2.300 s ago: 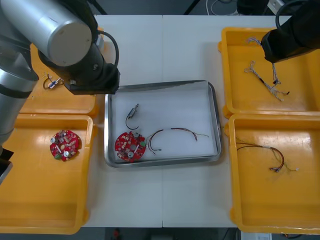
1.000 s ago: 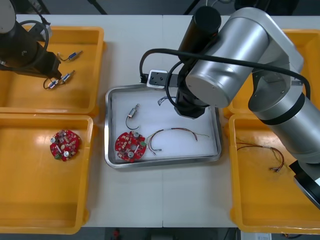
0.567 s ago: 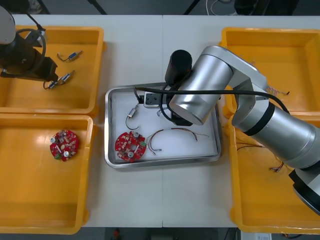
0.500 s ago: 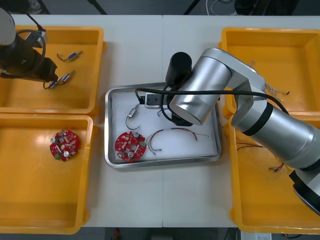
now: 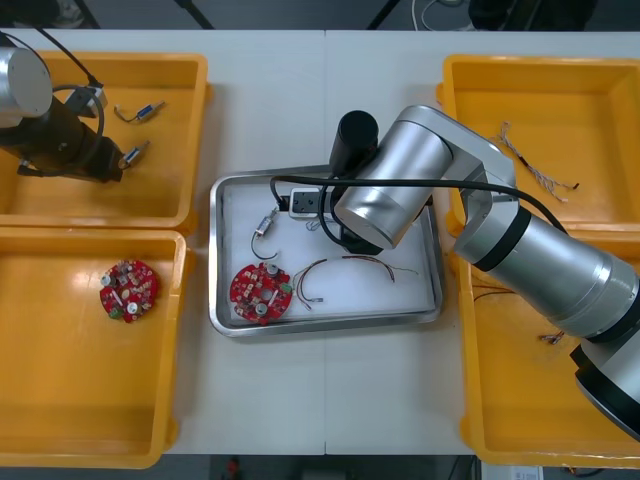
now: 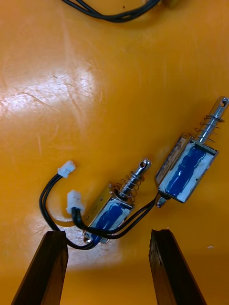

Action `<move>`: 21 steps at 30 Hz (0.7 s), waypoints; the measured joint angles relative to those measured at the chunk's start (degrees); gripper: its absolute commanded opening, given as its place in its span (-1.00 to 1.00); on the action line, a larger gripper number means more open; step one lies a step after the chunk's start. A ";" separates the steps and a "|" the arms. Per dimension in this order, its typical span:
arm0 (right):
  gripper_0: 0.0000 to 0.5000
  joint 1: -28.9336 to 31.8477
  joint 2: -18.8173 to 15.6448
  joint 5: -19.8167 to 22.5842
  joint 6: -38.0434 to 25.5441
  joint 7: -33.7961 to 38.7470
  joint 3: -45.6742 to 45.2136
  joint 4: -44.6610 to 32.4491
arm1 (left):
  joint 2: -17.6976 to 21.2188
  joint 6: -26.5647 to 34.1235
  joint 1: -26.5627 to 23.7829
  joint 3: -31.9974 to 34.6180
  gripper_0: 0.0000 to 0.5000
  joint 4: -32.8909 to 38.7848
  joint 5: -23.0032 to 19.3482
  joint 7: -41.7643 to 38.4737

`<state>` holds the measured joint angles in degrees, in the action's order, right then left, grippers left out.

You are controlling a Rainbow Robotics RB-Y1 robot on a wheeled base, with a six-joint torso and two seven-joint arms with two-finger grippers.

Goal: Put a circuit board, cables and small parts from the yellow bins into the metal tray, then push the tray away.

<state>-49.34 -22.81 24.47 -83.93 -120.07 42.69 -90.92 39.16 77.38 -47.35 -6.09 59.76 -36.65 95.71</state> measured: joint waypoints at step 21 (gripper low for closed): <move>1.00 -0.02 3.60 1.12 -25.79 0.12 -19.20 -11.70 | 0.02 -5.02 0.00 -2.63 -1.00 -2.25 -1.44 0.03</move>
<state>-49.36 -19.20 25.59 -109.72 -119.95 23.49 -102.62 39.18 72.36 -47.35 -8.72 57.51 -38.09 95.75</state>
